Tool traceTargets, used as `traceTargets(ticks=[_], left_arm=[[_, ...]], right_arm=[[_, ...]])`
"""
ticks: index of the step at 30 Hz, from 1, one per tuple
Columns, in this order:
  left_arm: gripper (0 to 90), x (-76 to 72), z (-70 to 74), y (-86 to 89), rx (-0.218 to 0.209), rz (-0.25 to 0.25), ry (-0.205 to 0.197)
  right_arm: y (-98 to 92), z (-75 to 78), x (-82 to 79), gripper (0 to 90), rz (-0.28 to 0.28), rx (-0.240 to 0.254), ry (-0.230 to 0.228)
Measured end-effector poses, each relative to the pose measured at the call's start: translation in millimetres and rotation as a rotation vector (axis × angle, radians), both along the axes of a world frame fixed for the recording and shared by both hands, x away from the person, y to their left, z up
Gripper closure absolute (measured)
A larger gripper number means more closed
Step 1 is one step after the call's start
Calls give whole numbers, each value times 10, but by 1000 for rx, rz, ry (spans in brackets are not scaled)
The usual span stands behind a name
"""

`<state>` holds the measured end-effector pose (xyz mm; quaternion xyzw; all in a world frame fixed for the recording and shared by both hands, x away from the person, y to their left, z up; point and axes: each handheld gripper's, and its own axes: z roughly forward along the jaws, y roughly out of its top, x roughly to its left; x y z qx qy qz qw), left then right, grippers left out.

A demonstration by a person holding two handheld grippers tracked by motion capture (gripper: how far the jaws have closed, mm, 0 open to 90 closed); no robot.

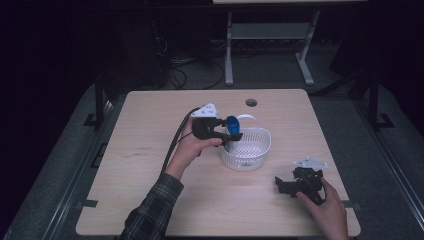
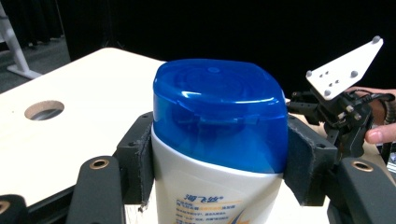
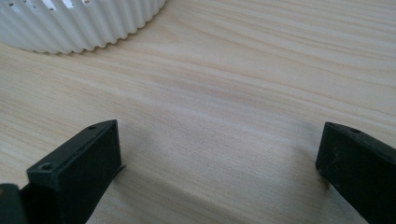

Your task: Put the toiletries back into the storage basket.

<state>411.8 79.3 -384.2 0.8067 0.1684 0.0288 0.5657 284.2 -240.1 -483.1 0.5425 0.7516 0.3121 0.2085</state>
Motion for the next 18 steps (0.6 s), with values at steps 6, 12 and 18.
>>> traceTargets(ticks=[6, 12, 18], left_arm=[[361, 0, -63, 5, 9, 0, 9], [360, -16, -115, 7, 10, 0, 20], [357, -30, -126, 21, 2, 0, 17]], right_arm=[[0, 0, 0, 0, 0, 0, 0], [0, 0, 0, 0, 0, 0, 0], [0, 0, 0, 0, 0, 0, 0]])
